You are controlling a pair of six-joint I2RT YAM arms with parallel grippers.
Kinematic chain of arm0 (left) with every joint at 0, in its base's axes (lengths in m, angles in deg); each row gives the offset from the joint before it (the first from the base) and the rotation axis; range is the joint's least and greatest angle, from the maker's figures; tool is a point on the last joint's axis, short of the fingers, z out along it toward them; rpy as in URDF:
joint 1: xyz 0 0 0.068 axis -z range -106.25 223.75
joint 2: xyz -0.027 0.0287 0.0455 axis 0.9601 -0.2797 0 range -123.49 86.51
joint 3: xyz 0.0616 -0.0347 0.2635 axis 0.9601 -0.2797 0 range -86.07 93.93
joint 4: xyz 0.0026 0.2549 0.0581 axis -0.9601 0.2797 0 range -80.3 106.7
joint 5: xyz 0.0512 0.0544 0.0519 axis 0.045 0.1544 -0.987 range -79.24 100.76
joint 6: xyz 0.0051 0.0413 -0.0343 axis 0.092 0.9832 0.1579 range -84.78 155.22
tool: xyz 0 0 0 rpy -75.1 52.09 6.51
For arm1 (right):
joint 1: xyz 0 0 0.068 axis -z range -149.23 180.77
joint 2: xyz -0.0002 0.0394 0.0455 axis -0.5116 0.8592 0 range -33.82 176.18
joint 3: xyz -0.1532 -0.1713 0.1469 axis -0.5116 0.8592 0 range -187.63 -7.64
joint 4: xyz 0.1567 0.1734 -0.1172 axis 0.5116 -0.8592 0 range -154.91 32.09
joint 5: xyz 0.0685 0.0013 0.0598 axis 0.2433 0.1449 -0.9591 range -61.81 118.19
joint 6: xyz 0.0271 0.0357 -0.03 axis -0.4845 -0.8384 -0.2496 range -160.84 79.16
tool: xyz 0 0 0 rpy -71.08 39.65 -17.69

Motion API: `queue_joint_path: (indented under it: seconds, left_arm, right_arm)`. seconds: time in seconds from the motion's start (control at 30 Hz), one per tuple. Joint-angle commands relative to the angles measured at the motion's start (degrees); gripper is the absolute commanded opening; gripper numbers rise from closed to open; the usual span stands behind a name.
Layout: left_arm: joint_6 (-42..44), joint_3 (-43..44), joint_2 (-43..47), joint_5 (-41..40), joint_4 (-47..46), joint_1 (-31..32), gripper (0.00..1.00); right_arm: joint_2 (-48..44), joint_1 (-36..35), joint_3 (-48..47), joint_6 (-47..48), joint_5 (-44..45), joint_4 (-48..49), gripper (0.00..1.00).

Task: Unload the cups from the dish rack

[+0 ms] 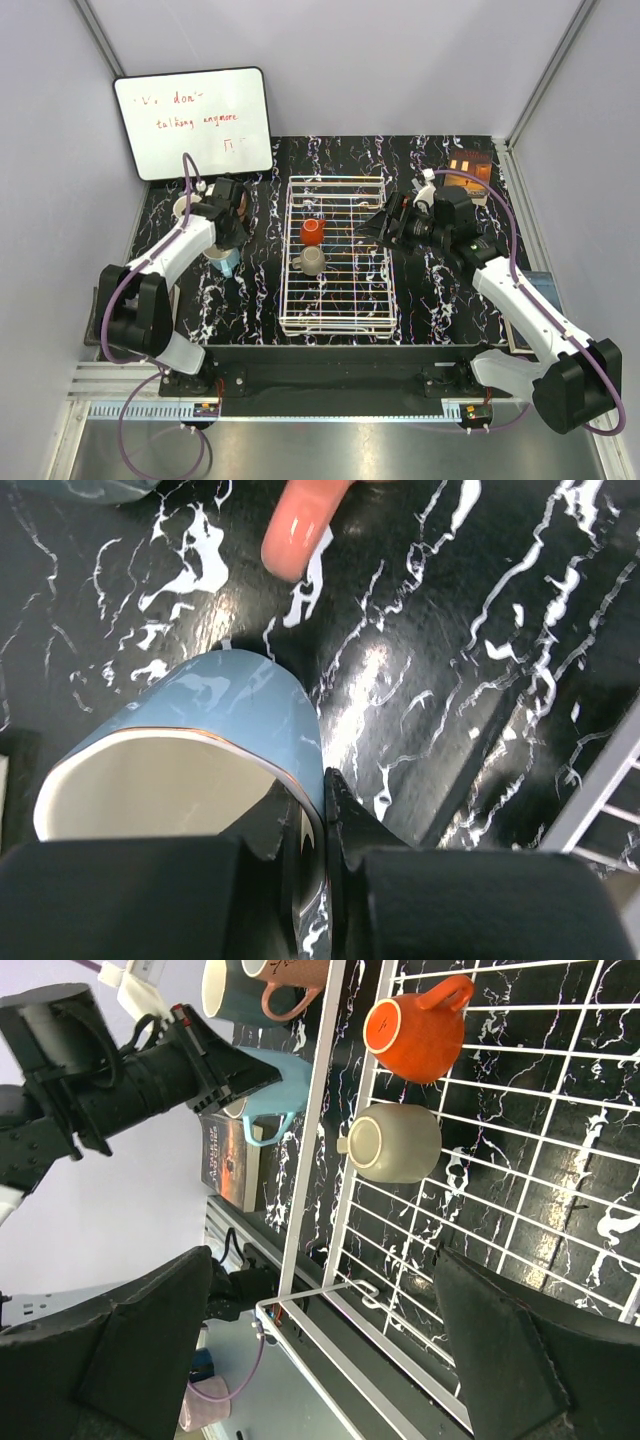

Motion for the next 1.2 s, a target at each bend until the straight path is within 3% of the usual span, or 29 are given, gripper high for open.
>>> queue_joint_path:
  seconds: [0.0,0.43,0.53,0.9,1.17]
  left_arm:
    - [0.8,-0.1,-2.3,1.1,-5.5,-2.0,0.00]
    - [0.8,2.8,-6.2,3.7,-4.1,-4.6,0.01]
    - [0.8,3.0,-4.6,3.6,-2.8,-4.6,0.11]
    - [1.4,5.9,3.5,4.1,1.8,-4.6,0.61]
    - [-0.2,12.2,14.2,2.3,7.2,-1.5,0.70]
  right_arm:
    - [-1.3,0.1,-0.7,1.7,1.2,0.1,0.99]
    - [0.1,0.1,-1.2,2.5,1.2,-0.4,0.99]
    - [0.2,0.1,-1.3,2.5,1.3,-0.5,0.99]
    - [1.4,0.1,-1.6,2.4,0.7,-0.3,0.99]
    - [0.8,0.3,-3.3,5.2,2.8,-2.6,0.99]
